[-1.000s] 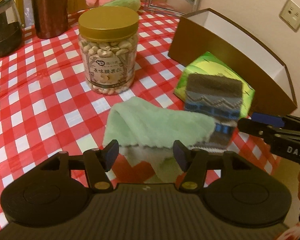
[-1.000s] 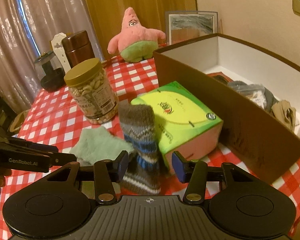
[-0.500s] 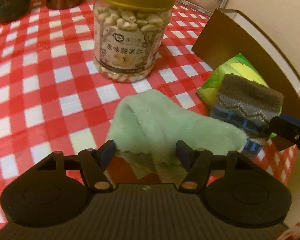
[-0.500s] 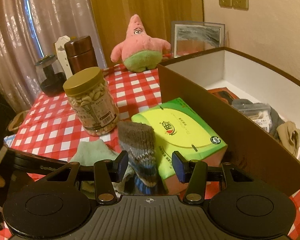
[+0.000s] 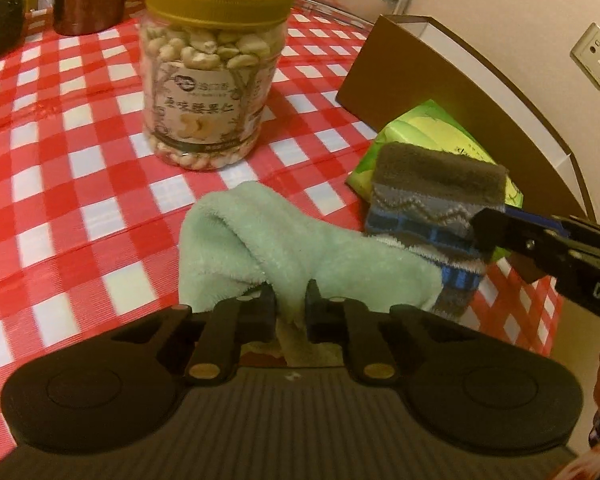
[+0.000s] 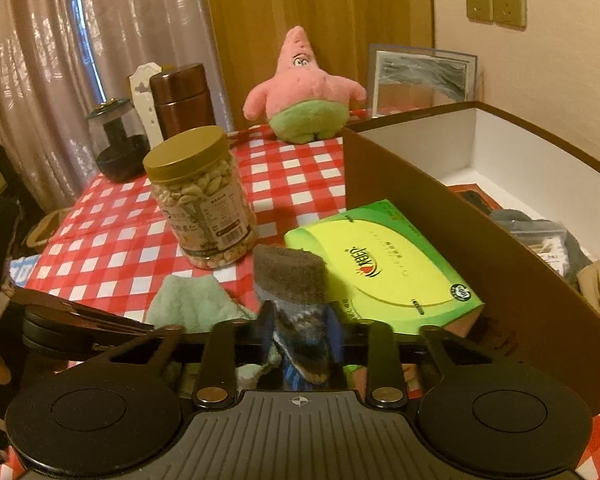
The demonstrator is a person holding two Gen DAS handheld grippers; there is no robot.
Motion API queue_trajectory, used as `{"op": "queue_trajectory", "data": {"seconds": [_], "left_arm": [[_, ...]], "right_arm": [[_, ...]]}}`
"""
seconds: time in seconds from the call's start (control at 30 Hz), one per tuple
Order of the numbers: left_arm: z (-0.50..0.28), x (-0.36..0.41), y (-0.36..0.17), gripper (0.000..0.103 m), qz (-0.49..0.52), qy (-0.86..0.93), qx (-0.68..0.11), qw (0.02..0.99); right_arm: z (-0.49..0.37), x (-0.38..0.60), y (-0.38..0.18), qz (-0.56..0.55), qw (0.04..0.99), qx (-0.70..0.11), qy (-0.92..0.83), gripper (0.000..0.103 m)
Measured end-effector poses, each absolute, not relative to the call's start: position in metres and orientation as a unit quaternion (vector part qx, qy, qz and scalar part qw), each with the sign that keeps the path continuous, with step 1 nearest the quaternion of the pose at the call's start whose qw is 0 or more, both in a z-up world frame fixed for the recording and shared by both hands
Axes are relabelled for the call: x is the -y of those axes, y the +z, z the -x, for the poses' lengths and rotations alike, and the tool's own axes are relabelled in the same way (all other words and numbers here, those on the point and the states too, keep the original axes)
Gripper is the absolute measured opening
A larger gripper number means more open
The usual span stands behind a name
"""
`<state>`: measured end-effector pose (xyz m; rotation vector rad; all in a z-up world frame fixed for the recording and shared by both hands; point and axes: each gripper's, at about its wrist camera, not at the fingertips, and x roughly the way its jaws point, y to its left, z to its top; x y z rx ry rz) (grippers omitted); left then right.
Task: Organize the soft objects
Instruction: 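Grasp the mint-green towel with the left gripper while the right grasps the knit sock, then lift the towel and sock with both grippers and carry them over the box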
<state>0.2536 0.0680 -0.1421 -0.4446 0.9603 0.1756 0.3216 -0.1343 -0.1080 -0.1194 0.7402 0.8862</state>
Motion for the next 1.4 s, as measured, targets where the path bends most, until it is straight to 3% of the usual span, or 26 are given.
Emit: {"op": "queue_trajectory", "data": {"seconds": [0.13, 0.77, 1.0, 1.07, 1.1, 1.13, 1.2, 1.4], "left_arm": [[-0.235, -0.075, -0.134, 0.011, 0.200, 0.088, -0.467, 0.857], [-0.154, -0.089, -0.088, 0.011, 0.171, 0.060, -0.466, 0.866], [-0.156, -0.087, -0.111, 0.013, 0.182, 0.070, -0.487, 0.851], [-0.156, -0.089, -0.116, 0.015, 0.185, 0.080, -0.485, 0.851], [-0.156, -0.090, -0.118, 0.016, 0.188, 0.088, -0.484, 0.850], [-0.155, -0.091, -0.120, 0.016, 0.191, 0.093, -0.485, 0.848], [-0.153, -0.094, -0.123, 0.024, 0.195, 0.103, -0.485, 0.846], [-0.140, -0.103, -0.123, 0.043, 0.204, 0.118, -0.480, 0.845]], "right_arm": [[-0.317, 0.139, -0.106, 0.044, 0.831, -0.350, 0.431, 0.013], [-0.273, 0.183, -0.065, -0.039, 0.792, -0.389, 0.469, 0.012], [-0.277, 0.174, -0.107, 0.004, 0.800, -0.449, 0.397, 0.012], [-0.279, 0.170, -0.121, 0.009, 0.805, -0.459, 0.375, 0.017], [-0.280, 0.170, -0.126, 0.007, 0.806, -0.463, 0.368, 0.027], [-0.280, 0.169, -0.130, 0.006, 0.808, -0.467, 0.360, 0.045], [-0.278, 0.169, -0.136, 0.010, 0.812, -0.469, 0.348, 0.065], [-0.264, 0.163, -0.151, 0.036, 0.811, -0.474, 0.342, 0.070]]}}
